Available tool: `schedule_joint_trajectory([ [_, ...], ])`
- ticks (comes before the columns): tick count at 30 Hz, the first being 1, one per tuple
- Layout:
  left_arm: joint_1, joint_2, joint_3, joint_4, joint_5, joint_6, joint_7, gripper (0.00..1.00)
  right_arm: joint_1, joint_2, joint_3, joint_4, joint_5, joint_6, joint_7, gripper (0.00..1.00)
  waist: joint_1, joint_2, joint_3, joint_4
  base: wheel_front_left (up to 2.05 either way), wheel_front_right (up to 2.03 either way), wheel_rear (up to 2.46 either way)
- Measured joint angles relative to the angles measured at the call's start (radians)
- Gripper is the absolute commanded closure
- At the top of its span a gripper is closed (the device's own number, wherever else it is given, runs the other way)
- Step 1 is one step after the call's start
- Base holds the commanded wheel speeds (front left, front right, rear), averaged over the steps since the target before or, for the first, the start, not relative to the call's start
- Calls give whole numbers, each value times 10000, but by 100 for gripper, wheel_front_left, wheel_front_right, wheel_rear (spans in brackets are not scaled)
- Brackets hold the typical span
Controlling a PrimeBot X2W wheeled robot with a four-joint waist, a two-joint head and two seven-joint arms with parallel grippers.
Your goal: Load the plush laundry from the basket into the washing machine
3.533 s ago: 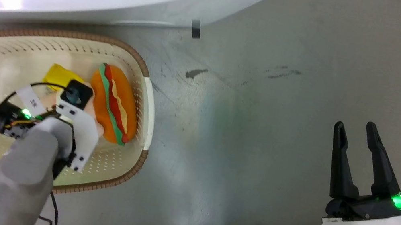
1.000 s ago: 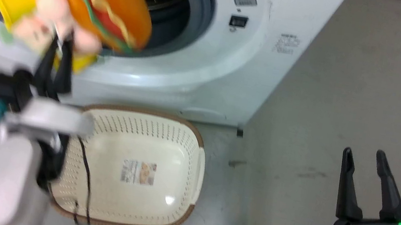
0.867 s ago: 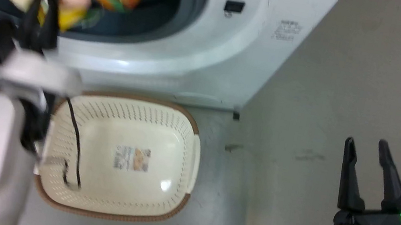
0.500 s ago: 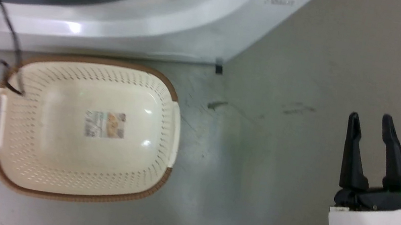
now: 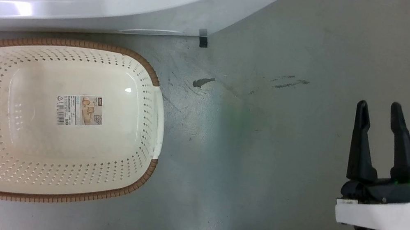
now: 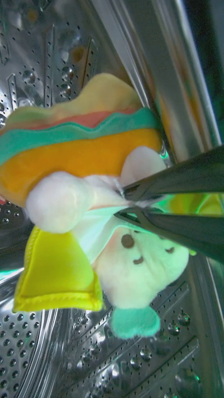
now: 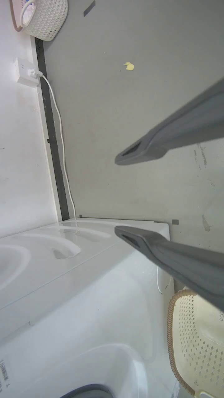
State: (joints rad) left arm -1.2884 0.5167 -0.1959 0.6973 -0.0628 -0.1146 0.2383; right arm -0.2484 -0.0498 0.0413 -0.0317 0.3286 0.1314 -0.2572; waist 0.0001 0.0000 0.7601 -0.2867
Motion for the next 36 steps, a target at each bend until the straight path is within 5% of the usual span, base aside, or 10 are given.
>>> schedule_joint_trajectory([
  [5,-118,-71,-295,552,-2,-31,-476,100,-100,0,-52,48,-23,0,0,0,0,0,-150,111,0,0,0],
  [6,-117,-84,-355,662,-6,-35,-573,77,-101,0,-59,58,-38,0,0,0,0,0,-215,139,0,0,0],
  [7,-112,-107,-410,767,-6,-42,-725,0,-103,0,-77,67,-56,0,0,0,0,0,-293,167,0,0,0],
  [23,3129,-1716,31,1122,-1501,163,-4347,0,942,0,-1070,169,-1262,0,0,0,-3,0,-3173,1102,0,0,0],
  [36,9089,-3120,757,-3921,-2117,1352,-4947,0,1890,0,-1279,161,-1705,0,0,0,-5,0,-5858,2252,0,0,0],
])
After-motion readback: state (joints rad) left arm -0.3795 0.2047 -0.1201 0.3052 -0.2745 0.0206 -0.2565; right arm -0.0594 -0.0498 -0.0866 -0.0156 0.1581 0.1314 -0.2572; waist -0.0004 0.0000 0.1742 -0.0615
